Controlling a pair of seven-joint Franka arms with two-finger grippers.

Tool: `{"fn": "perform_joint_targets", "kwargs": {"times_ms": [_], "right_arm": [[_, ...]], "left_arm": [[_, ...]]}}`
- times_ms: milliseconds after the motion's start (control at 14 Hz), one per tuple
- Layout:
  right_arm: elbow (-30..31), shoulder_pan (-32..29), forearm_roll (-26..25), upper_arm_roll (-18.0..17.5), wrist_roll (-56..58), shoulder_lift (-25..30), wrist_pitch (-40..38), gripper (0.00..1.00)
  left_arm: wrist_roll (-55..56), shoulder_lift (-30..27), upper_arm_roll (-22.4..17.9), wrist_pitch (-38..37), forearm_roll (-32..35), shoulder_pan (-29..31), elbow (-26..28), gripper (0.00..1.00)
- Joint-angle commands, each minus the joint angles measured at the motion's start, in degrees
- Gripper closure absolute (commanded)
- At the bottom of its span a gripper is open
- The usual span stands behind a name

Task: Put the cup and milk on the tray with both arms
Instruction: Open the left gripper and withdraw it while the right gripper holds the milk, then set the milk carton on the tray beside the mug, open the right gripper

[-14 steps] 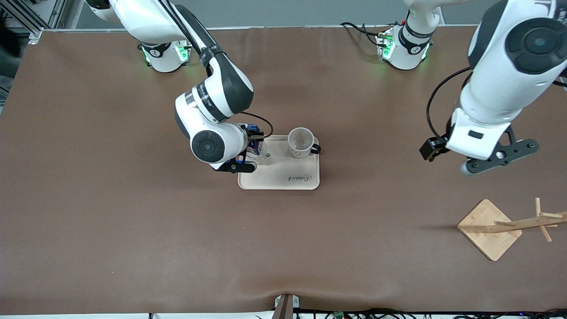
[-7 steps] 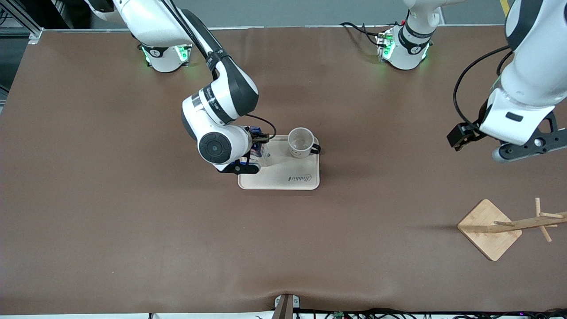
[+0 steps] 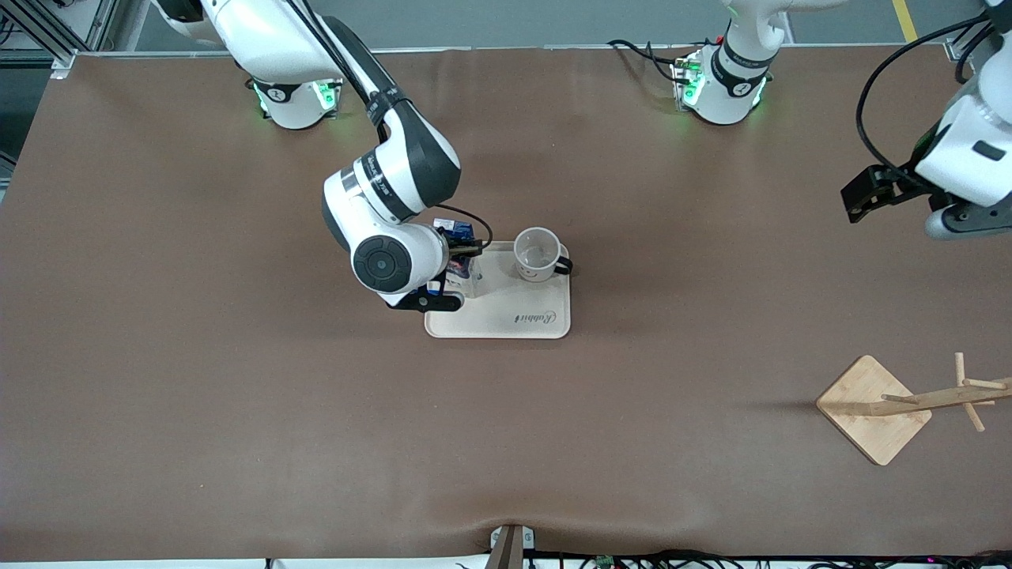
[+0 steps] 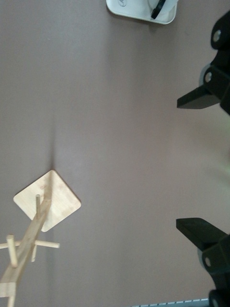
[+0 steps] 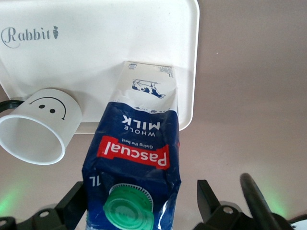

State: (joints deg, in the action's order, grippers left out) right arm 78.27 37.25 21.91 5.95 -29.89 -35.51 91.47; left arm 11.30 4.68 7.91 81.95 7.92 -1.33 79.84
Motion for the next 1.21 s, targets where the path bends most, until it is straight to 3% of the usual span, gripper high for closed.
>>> {"fn": "perform_joint_targets", "kwargs": {"times_ms": [0, 286, 714, 857, 1143], "right_arm": [[-1.10, -0.43, -0.29, -0.07, 0.45, 0.35, -1.03, 0.00], [-4.43, -0.78, -0.20, 0.02, 0.45, 0.88, -4.79, 0.00], [-5.94, -3.06, -0.20, 0.11, 0.62, 1.49, -7.53, 0.00], [-8.13, -4.29, -0.90, 0.64, 0.27, 3.95, -9.72, 0.00], [-13.83, -6.84, -4.41, 6.08, 0.80, 5.71, -14.11, 0.00]], "left_arm": [[-1.11, -5.28, -2.02, 1.10, -1.77, -1.91, 6.62, 0.00], [-1.28, -10.56, -5.45, 2.60, -1.86, -4.64, 12.96, 0.00], [-2.43, -12.32, -5.36, 2.42, -2.21, -4.29, 14.38, 0.00], [-2.43, -12.32, -5.27, 2.42, -2.30, -4.20, 14.38, 0.00], [-2.43, -12.41, -5.10, 2.42, -3.78, -4.12, 14.37, 0.00]]}}
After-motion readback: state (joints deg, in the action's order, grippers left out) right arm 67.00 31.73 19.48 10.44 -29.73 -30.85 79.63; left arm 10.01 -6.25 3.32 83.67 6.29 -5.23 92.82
